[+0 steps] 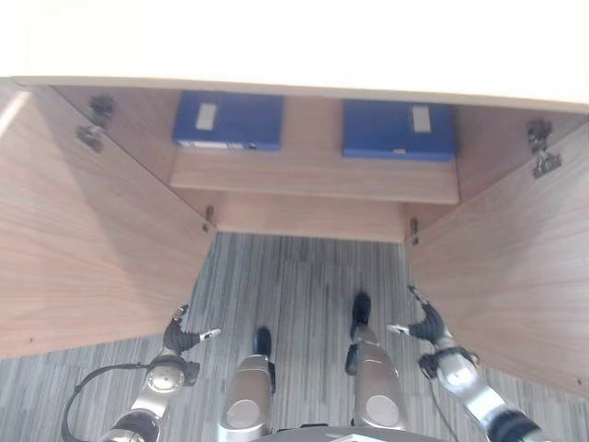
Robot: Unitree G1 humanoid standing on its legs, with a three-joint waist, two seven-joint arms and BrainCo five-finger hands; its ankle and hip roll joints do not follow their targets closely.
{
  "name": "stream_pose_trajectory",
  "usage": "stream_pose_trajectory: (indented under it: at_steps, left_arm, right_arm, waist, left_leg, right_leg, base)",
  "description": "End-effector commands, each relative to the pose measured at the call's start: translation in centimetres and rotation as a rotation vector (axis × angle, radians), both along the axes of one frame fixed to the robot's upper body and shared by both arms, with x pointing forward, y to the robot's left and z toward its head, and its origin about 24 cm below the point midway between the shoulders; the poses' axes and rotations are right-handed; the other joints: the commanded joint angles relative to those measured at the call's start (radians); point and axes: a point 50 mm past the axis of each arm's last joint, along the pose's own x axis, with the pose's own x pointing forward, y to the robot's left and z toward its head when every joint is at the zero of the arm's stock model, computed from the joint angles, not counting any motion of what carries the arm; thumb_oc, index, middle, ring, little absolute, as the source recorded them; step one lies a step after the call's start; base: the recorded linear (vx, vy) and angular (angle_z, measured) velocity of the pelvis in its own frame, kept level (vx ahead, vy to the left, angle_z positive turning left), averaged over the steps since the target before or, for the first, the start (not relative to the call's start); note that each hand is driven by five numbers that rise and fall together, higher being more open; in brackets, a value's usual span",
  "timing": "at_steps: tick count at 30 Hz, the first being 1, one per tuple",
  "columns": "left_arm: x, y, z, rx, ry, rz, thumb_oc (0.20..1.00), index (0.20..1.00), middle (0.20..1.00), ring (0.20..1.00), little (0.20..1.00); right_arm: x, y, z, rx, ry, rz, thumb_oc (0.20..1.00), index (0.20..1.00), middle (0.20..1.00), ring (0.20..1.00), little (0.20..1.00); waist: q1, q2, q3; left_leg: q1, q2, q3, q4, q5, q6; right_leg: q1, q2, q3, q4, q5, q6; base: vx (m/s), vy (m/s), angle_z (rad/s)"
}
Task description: Put the empty folder in the office cabinet
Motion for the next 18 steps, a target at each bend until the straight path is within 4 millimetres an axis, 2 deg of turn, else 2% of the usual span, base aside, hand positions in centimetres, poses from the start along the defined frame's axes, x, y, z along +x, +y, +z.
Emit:
stream_pose_trajectory:
  at_steps: [1,2,3,4,6,7,8,13,14,16,18]
  left_arm:
    - [0.6,1.6,1.3,0.063,-0.046,-0.051,1.0,1.0,1.0,1.0,1.0]
    - [0.6,1.6,1.3,0.063,-0.046,-0.051,1.0,1.0,1.0,1.0,1.0]
    - [-1.3,1.9,-0.2,0.027,0.045,0.025,1.0,1.0,1.0,1.0,1.0]
    - [-1.6,1.9,-0.3,0.021,0.054,0.03,1.0,1.0,1.0,1.0,1.0]
    - [-2.4,1.7,-0.6,0.0,0.064,0.049,1.0,1.0,1.0,1.0,1.0]
    - [-2.9,1.7,-0.7,-0.019,0.058,0.081,1.0,1.0,1.0,1.0,1.0]
    - [-3.2,1.7,-0.9,-0.021,0.064,0.093,1.0,1.0,1.0,1.0,1.0]
    - [-4.6,1.8,-1.3,-0.033,0.088,0.126,1.0,1.0,1.0,1.0,1.0]
    - [-6.0,1.7,-1.9,-0.04,0.127,0.155,1.0,1.0,1.0,1.0,1.0]
    - [-6.0,1.8,-1.9,-0.04,0.127,0.155,1.0,1.0,1.0,1.0,1.0]
    - [-7.2,1.9,-2.4,-0.038,0.17,0.187,1.0,1.0,1.0,1.0,1.0]
  right_arm:
    - [5.3,2.4,3.7,0.011,-0.181,0.122,1.0,1.0,1.0,1.0,1.0]
    - [5.3,2.4,3.7,0.011,-0.181,0.122,1.0,1.0,1.0,1.0,1.0]
    - [0.1,-0.4,-0.8,-0.057,0.047,0.022,1.0,1.0,1.0,1.0,1.0]
    - [-0.6,-0.6,-1.3,-0.066,0.076,0.022,1.0,1.0,1.0,1.0,1.0]
    - [-2.5,-0.9,-2.4,-0.08,0.139,0.012,1.0,1.0,1.0,1.0,1.0]
    - [-3.7,-1.5,-2.8,-0.108,0.157,-0.006,1.0,1.0,1.0,1.0,1.0]
    - [-4.3,-1.5,-3.1,-0.114,0.165,-0.015,1.0,1.0,1.0,1.0,1.0]
    - [-6.0,-1.7,-3.9,-0.113,0.211,-0.049,1.0,1.0,1.0,1.0,1.0]
    - [-7.1,-1.9,-4.3,-0.107,0.234,-0.097,1.0,1.0,1.0,1.0,1.0]
    - [-7.1,-1.9,-4.3,-0.107,0.234,-0.097,1.0,1.0,1.0,1.0,1.0]
    - [-7.8,-1.8,-4.7,-0.109,0.251,-0.128,1.0,1.0,1.0,1.0,1.0]
  waist:
    - [0.002,0.027,0.028]
    - [0.002,0.027,0.028]
    - [-0.059,0.019,-0.059]
    - [-0.072,0.019,-0.073]
    - [-0.076,0.033,-0.097]
    - [-0.07,0.041,-0.111]
    - [-0.064,0.041,-0.123]
    - [-0.037,0.039,-0.171]
    - [-0.016,0.037,-0.217]
    - [-0.016,0.035,-0.22]
    - [-0.001,0.026,-0.248]
  left_leg:
    - [0.07,-0.015,0.002,-0.098,-0.068,-0.032]
    - [0.07,-0.015,0.002,-0.098,-0.068,-0.032]
    - [0.151,-0.022,0.074,-0.184,-0.026,-0.012]
    - [0.158,-0.017,0.086,-0.211,-0.001,-0.011]
    - [0.19,0.009,0.119,-0.274,0.04,-0.015]
    - [0.197,0.022,0.151,-0.299,0.058,-0.008]
    - [0.2,0.025,0.169,-0.314,0.066,-0.008]
    - [0.186,0.032,0.224,-0.328,0.097,-0.001]
    - [0.174,0.046,0.268,-0.351,0.131,-0.006]
    - [0.17,0.044,0.269,-0.351,0.135,-0.005]
    - [0.171,0.05,0.303,-0.355,0.14,-0.012]
  right_leg:
    - [-0.08,-0.061,0.067,-0.005,0.103,0.096]
    - [-0.08,-0.061,0.067,-0.005,0.103,0.096]
    - [-0.037,-0.081,-0.007,-0.06,0.201,0.123]
    - [-0.041,-0.089,-0.029,-0.056,0.22,0.129]
    - [-0.019,-0.086,-0.08,-0.041,0.187,0.128]
    - [0.014,-0.072,-0.074,-0.007,0.146,0.118]
    - [0.035,-0.07,-0.068,0.01,0.122,0.113]
    - [0.115,-0.064,-0.054,0.062,0.074,0.103]
    - [0.179,-0.058,-0.035,0.083,0.052,0.103]
    - [0.175,-0.059,-0.034,0.081,0.056,0.103]
    - [0.23,-0.062,-0.042,0.065,0.058,0.111]
  base:
    - [0.0,0.0,-0.59]
    - [-0.09,0.338,-0.32]
    - [-0.11,0.371,-0.13]
    - [-0.11,0.399,-0.06]
    - [-0.1,0.096,-0.61]
    - [-0.2,0.081,-0.93]
    - [-0.18,0.053,-0.94]
    - [-0.15,0.0,-0.75]
    - [-0.11,-0.049,-0.41]
    - [-0.07,-0.039,-0.49]
    - [-0.07,-0.091,-0.71]
